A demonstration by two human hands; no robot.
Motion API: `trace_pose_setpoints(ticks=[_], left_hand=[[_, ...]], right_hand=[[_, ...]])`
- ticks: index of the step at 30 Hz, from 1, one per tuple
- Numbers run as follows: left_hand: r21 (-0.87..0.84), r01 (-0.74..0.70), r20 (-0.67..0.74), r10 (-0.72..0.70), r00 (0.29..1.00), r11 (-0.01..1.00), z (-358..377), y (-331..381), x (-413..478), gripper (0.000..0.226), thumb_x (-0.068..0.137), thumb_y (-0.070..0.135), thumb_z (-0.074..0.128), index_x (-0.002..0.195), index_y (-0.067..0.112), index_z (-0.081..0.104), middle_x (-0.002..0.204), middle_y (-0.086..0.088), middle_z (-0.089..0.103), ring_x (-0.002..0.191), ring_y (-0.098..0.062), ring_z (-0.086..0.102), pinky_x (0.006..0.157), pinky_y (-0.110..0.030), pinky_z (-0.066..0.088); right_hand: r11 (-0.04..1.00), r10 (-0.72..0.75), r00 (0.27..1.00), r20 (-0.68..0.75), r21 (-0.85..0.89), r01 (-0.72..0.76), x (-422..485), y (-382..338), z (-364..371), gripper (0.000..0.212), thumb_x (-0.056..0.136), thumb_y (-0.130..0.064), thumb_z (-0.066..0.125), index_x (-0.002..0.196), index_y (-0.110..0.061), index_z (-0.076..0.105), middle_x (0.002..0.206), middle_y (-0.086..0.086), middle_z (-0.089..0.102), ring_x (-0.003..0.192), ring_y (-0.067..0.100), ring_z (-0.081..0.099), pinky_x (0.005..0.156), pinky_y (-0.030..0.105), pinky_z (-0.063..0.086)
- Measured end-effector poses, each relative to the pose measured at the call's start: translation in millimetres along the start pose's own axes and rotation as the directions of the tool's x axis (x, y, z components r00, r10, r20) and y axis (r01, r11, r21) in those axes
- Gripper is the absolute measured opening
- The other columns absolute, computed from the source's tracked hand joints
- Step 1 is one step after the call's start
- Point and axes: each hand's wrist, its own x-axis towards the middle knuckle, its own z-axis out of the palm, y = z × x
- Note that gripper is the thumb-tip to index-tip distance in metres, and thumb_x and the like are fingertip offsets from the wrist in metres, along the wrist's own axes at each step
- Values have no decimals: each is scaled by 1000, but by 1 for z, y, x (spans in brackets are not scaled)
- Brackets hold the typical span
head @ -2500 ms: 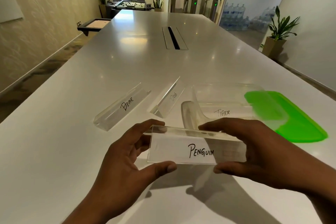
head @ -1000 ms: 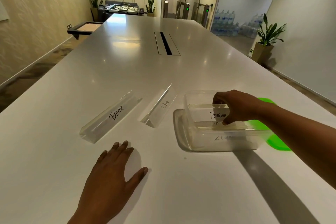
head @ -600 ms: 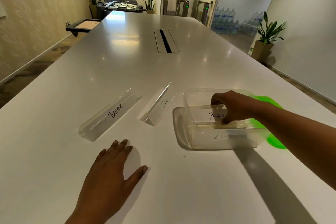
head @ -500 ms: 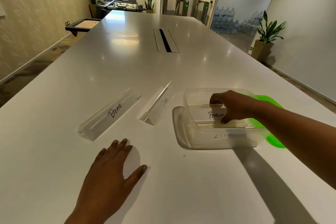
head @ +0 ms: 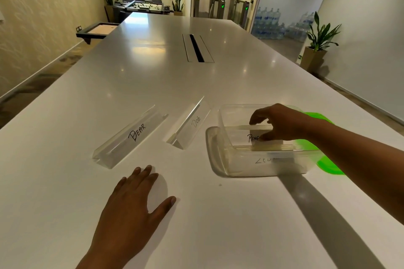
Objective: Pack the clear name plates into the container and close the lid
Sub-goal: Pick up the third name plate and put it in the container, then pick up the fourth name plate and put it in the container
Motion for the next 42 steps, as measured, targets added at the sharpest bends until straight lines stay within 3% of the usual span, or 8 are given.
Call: trace_pose_setpoints(ticks=[6, 10, 13, 17, 20, 24, 35, 42], left_hand=[[-5, 8, 17, -8, 1000, 1000, -2, 2, -1, 102, 66, 88, 8, 148, 31, 29, 158, 15, 22, 146, -4, 14, 121, -32, 10], [-11, -1, 8, 2, 1000, 1000, -2, 1, -1, 97, 70, 87, 12, 147, 31, 32, 158, 16, 22, 146, -3, 14, 120, -31, 11], [-14, -4, 9, 4, 1000, 1000, -1, 0, -2, 93, 73, 85, 16, 147, 31, 33, 157, 17, 22, 146, -2, 13, 121, -31, 12], [-27, -7, 11, 7, 1000, 1000, -2, 0, -1, 89, 76, 83, 21, 147, 30, 34, 157, 15, 25, 146, -3, 14, 121, -34, 14], [-15, -8, 13, 8, 1000, 1000, -2, 0, -1, 86, 77, 81, 22, 147, 32, 32, 158, 15, 24, 146, -3, 14, 121, -33, 12], [-32, -3, 5, 3, 1000, 999, -2, 0, -2, 84, 78, 81, 25, 147, 32, 32, 158, 16, 24, 146, -3, 13, 121, -33, 13], [-81, -1, -1, 1, 1000, 997, -5, 2, -4, 86, 76, 81, 28, 147, 33, 31, 158, 16, 21, 146, -2, 11, 121, -30, 11], [-271, 84, -5, -88, 996, 959, -23, 8, 0, 82, 71, 78, 51, 141, 38, 38, 150, 21, 36, 140, 0, 26, 118, -27, 16]], right_hand=[[982, -152, 926, -345, 57, 183, -24, -43, -21, 27, 80, -33, 73, 106, -29, 66, 112, -7, 67, 97, 16, 64, 70, 27, 51], [923, -260, 728, -635, 58, 380, -52, -90, -13, 17, 82, -23, 73, 97, -16, 69, 103, -3, 69, 94, 13, 66, 80, 32, 53], [866, -275, 609, -744, 83, 492, -70, -127, 17, 7, 81, -12, 72, 86, -7, 70, 94, 4, 71, 89, 19, 67, 79, 32, 51], [848, -255, 719, -647, 208, 488, -85, -164, 74, 9, 84, -22, 68, 88, -14, 71, 99, -2, 71, 94, 14, 66, 78, 36, 51], [895, -242, 825, -510, 212, 393, -87, -174, 107, 14, 85, -34, 66, 94, -25, 71, 111, -10, 68, 112, 7, 58, 89, 33, 48], [923, -223, 894, -389, 211, 323, -85, -172, 131, 26, 85, -42, 60, 108, -31, 67, 131, -14, 59, 129, 3, 44, 103, 30, 41], [915, -134, 928, -348, 317, 251, -83, -169, 141, 36, 84, -49, 59, 117, -35, 64, 134, -26, 52, 130, -12, 34, 105, 22, 36], [922, -148, 918, -368, 285, 263, -82, -169, 142, 36, 81, -53, 57, 113, -38, 65, 132, -29, 52, 129, -13, 36, 103, 21, 37]])
